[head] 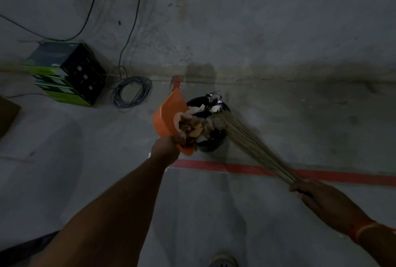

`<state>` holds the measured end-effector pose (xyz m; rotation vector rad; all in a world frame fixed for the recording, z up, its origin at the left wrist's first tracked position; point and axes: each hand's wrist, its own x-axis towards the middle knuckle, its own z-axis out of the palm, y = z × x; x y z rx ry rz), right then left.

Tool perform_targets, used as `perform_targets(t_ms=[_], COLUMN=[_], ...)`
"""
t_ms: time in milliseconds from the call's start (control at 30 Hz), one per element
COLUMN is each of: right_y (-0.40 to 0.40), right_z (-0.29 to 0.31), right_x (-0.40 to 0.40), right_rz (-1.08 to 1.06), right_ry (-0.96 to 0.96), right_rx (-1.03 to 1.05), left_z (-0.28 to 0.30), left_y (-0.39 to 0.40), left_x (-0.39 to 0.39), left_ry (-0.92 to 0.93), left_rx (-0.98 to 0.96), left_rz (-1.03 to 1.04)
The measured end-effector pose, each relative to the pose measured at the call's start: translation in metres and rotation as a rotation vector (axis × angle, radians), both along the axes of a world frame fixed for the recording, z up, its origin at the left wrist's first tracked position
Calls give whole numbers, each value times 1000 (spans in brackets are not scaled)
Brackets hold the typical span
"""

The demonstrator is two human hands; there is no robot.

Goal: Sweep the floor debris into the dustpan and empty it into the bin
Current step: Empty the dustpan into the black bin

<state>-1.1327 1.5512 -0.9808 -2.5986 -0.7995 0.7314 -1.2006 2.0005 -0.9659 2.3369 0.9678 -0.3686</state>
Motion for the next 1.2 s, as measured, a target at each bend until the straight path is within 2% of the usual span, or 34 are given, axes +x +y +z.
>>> perform_targets(t_ms=[167,333,600,667,933,1200], right_y=[9,15,32,33,30,30], right_z=[18,29,52,58,71,72], right_x=[-2,-4,-6,-8,-28,-41], right_rz=[4,30,97,90,37,-1], right_ry=[-5,-38,-100,-107,-140,-73], right_rx=[-55,-160,-210,-232,-193,-173], left_z=[21,38,58,60,61,60], left_y=[-3,-5,1,0,2,-8], left_x=[5,13,20,12,1,11], left_ry=[27,44,-19,24,20,69], left_rx=[86,38,55,39,230,304], left_rz=[-84,-18,73,49,-125,-250])
